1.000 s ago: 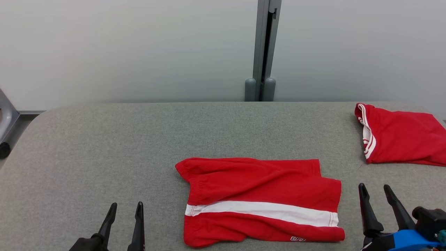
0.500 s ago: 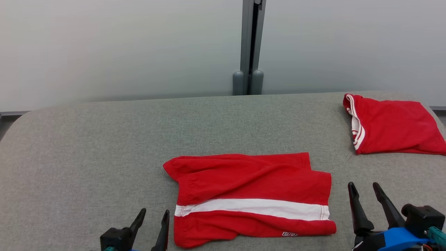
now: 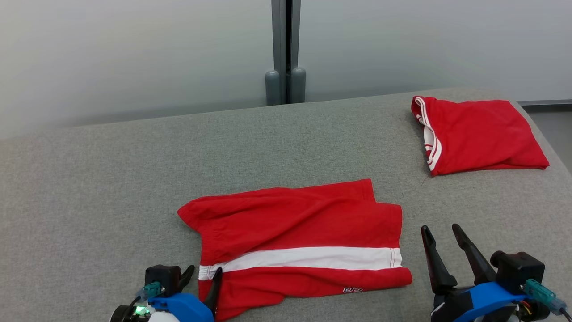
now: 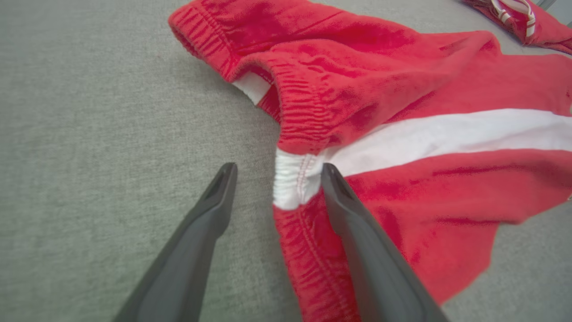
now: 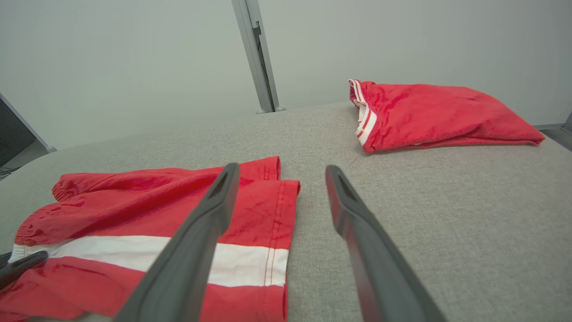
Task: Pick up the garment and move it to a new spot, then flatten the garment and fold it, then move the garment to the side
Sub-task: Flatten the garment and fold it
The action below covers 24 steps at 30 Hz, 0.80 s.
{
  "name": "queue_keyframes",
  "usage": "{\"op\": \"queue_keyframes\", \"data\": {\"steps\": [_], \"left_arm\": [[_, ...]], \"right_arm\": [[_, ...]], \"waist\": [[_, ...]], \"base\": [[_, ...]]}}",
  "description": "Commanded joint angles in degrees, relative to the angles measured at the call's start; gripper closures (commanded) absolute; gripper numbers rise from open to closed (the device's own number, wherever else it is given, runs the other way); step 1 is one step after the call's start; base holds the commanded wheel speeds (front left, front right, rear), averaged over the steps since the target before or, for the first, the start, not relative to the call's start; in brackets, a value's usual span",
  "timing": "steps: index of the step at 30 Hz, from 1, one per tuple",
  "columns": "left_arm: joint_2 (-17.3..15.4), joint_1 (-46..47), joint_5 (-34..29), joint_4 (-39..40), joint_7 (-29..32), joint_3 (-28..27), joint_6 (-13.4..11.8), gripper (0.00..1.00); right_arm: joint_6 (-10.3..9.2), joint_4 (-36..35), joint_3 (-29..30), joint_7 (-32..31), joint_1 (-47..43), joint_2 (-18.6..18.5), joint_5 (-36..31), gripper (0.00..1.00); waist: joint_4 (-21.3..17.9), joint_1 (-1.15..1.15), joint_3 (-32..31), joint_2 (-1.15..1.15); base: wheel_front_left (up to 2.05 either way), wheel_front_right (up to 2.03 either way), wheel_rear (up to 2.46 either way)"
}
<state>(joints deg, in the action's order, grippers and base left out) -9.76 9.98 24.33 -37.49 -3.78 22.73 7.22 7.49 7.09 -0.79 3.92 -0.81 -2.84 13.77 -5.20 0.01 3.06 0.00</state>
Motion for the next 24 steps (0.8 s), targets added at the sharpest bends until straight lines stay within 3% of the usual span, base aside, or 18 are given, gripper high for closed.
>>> {"op": "queue_keyframes", "data": {"steps": [1, 2, 3, 4, 8, 15, 24], "left_arm": [[0.16, 1.40, 0.75, -1.47, 0.46, -0.40, 0.25, 0.00], [0.06, 1.88, 0.62, -2.13, 0.50, -0.09, 0.26, 0.19], [0.07, 2.25, 0.77, -2.64, 0.32, 0.16, 0.28, 0.73], [0.18, 2.48, 1.17, -3.06, 0.05, 0.31, 0.29, 1.00], [0.51, 3.19, 2.67, -4.42, -1.84, 0.11, 0.33, 1.00], [1.04, 2.31, 4.43, -4.82, -3.98, 2.03, 0.36, 1.00], [0.99, 3.93, 5.68, -4.34, -4.91, 4.73, 0.38, 1.00]], "right_arm": [[0.01, 0.20, 0.00, 0.46, 0.77, -0.11, 0.36, 0.00], [0.01, 0.27, 0.02, 0.41, 0.81, -0.11, 0.29, 0.00], [0.01, 0.34, 0.02, 0.48, 0.85, -0.11, 0.21, 0.00], [0.01, 0.38, 0.05, 0.51, 0.94, -0.11, 0.17, 0.00], [0.01, 1.01, 0.29, -0.75, 0.67, -0.11, 0.81, 0.00], [0.02, 5.10, -0.79, -9.69, -0.41, -0.10, 6.37, 0.00], [0.01, 14.91, -2.51, -14.88, 6.29, -0.16, 9.79, 0.00]], "waist": [[-0.23, -0.01, 0.21, 0.00], [-0.34, -0.01, 0.30, 0.00], [-0.43, -0.01, 0.37, 0.00], [-0.49, -0.01, 0.44, 0.00], [-0.47, -0.01, 0.59, 0.00], [0.23, -0.01, 0.87, 0.00], [1.38, -0.01, 2.53, 0.00]], "base": [[0.00, 0.00, 0.00], [0.00, 0.00, 0.00], [0.00, 0.00, 0.00], [0.00, 0.00, 0.00], [0.00, 0.00, 0.00], [0.00, 0.00, 0.00], [0.00, 0.00, 0.00]]}}
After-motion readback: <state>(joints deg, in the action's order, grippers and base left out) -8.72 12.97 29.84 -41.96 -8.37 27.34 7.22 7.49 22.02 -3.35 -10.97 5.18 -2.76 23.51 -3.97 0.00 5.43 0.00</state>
